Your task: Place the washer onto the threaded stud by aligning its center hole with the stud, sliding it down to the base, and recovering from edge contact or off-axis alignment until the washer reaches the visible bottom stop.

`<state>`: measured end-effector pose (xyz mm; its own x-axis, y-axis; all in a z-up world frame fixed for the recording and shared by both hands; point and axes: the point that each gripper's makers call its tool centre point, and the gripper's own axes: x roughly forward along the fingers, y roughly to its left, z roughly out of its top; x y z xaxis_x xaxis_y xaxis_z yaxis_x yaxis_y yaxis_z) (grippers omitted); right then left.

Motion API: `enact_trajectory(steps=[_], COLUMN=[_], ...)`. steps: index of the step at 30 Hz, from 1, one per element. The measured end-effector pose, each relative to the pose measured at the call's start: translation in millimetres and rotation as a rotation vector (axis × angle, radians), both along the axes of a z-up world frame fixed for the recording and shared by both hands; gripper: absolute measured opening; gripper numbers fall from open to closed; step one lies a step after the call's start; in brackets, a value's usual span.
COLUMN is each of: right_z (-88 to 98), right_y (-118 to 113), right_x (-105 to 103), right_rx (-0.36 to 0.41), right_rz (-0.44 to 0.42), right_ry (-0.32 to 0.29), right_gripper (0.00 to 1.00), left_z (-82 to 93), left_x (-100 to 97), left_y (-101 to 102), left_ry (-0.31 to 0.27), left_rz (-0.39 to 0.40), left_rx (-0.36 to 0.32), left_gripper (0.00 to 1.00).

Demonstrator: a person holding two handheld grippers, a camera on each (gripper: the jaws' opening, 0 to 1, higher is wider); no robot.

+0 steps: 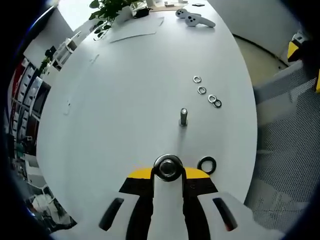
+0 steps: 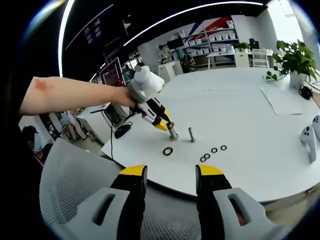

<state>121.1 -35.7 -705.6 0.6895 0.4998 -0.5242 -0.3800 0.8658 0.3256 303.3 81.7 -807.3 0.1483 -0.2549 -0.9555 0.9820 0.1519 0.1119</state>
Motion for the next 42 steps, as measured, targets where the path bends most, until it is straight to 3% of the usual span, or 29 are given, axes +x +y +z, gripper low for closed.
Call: enact_trajectory(steps=[27, 38, 42], right_z=[-2.3, -1.9, -1.7], right_y=[1, 0, 1], right_x=[-1, 0, 0], right_rx=[0.001, 0.000, 0.001], right_rz=[0.003, -0.006, -0.004], right_ry=[0.011, 0.007, 0.006], right_gripper=[0.41, 0.41, 0.41], left_z=[-45.5, -45.5, -44.1], left_x=[2.2, 1.7, 1.3], left_y=[-1, 0, 12], left_ry=[0.071, 0.094, 0.063], left_rz=[-0.041, -0.013, -0.001], left_rx=[0.117, 0.109, 0.160], left_gripper=[0.19, 0.20, 0.14])
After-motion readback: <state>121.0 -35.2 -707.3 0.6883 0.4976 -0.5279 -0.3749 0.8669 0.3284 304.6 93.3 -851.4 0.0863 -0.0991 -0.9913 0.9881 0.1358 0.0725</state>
